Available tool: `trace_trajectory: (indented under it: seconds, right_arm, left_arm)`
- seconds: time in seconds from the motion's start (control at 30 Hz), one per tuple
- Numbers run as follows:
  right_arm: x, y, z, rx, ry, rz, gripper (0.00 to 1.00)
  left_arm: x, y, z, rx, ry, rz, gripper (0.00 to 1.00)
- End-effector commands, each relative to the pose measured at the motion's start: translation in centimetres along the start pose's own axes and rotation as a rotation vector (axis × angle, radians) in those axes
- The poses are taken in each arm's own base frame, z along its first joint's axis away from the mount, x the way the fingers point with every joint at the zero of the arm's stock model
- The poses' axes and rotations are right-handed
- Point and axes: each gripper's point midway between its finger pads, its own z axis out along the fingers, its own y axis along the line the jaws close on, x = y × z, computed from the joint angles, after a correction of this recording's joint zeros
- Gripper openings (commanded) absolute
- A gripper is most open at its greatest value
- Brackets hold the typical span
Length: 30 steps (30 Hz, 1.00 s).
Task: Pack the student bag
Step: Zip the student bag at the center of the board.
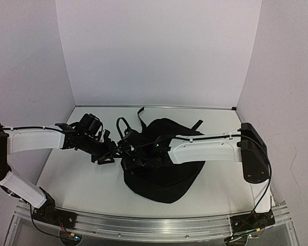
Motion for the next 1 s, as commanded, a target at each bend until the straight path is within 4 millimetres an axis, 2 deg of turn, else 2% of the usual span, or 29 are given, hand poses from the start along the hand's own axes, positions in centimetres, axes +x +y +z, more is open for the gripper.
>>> trace_trajectory:
  seconds: [0.0, 0.07, 0.2, 0.3, 0.47, 0.5, 0.6, 0.63, 0.77, 0.87, 0.97]
  right_arm:
    - [-0.1, -1.9, 0.0, 0.161, -0.02, -0.031, 0.29]
    - [-0.7, -2.3, -0.7, 0.177, -0.045, -0.005, 0.16]
    - [-2.8, -2.9, -3.2, 0.184, -0.107, 0.058, 0.01]
    - [-3.7, -3.5, -4.9, 0.18, -0.144, 0.114, 0.0]
    - [-3.9, -3.5, -5.9, 0.148, -0.157, 0.156, 0.0]
    - [-3.8, -3.4, -5.8, 0.142, -0.154, 0.157, 0.0]
    - [-3.4, -2.9, -5.2, 0.119, -0.14, 0.162, 0.0]
    - [-3.2, -2.7, -4.9, 0.114, -0.132, 0.161, 0.0]
    - [-2.5, -1.9, -3.8, 0.076, -0.109, 0.168, 0.0]
    - [-2.7, -0.4, -3.3, 0.013, -0.103, 0.182, 0.0]
    - [-3.4, 1.5, -3.3, -0.075, -0.106, 0.192, 0.08]
  left_arm:
    - [-0.7, -0.7, 0.0, 0.025, -0.028, 0.016, 0.5]
    - [-0.7, -0.8, 0.1, 0.032, -0.023, 0.015, 0.51]
    - [-0.5, -1.6, 0.6, 0.073, 0.005, 0.016, 0.6]
    - [-0.4, -2.2, 1.1, 0.092, 0.025, 0.026, 0.69]
    - [0.4, -2.9, 2.3, 0.094, 0.086, 0.045, 0.73]
    - [0.6, -2.9, 2.6, 0.088, 0.101, 0.046, 0.7]
    - [1.2, -3.3, 2.3, 0.093, 0.106, 0.06, 0.5]
    - [1.3, -3.7, 1.9, 0.105, 0.097, 0.072, 0.47]
    - [2.2, -4.5, 0.4, 0.158, 0.078, 0.114, 0.44]
    - [3.4, -4.7, -0.6, 0.206, 0.094, 0.12, 0.43]
    - [4.6, -3.6, -1.5, 0.198, 0.1, 0.11, 0.42]
